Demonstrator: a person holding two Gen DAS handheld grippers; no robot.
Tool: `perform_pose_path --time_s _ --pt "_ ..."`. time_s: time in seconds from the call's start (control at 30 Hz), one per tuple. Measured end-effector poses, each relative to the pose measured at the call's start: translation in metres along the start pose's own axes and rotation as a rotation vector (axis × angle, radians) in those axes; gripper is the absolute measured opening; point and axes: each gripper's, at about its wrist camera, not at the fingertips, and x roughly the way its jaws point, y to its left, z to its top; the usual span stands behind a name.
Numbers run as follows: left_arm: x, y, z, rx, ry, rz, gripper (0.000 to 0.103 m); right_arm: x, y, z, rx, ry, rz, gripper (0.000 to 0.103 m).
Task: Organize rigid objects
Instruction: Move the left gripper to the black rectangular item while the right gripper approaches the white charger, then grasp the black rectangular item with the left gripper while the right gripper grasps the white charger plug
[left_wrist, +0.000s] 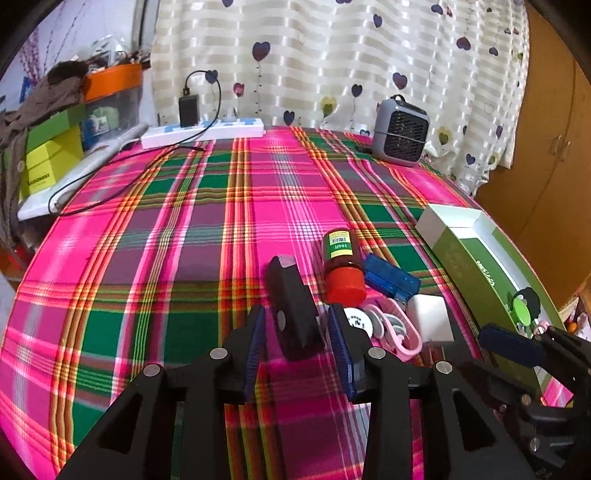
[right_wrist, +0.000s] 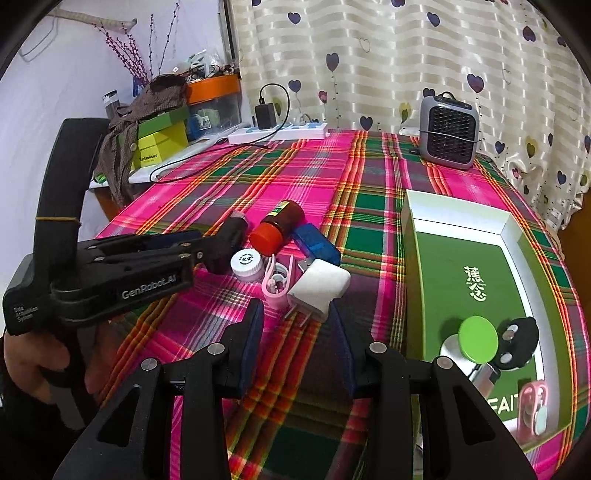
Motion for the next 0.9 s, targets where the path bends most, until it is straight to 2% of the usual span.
perform_pose_path --time_s 0.2,0.37,0.43,0.53,0.9 --pt "0.009 0.000 0.009 0.000 -0.005 0.017 0.034 0.010 -0.003 0.005 0.028 0.009 -0.011 0.037" --pt "0.020 0.001 0.011 -0.006 0.036 0.022 0.033 0.016 -0.003 0.011 0.037 0.015 -0.048 0.037" --pt "0.021 0.003 0.010 -0.016 0.042 0.018 0.030 0.019 -0.003 0.014 0.038 0.018 -0.066 0.037" --pt "0.019 0.002 0.007 -0.005 0.043 0.027 0.026 0.025 -0.002 0.017 0.042 0.030 -0.087 0.037" --pt "0.006 0.006 -0.004 0.003 0.036 -0.007 0.026 0.040 -0.003 0.023 0.072 0.078 -0.122 0.037"
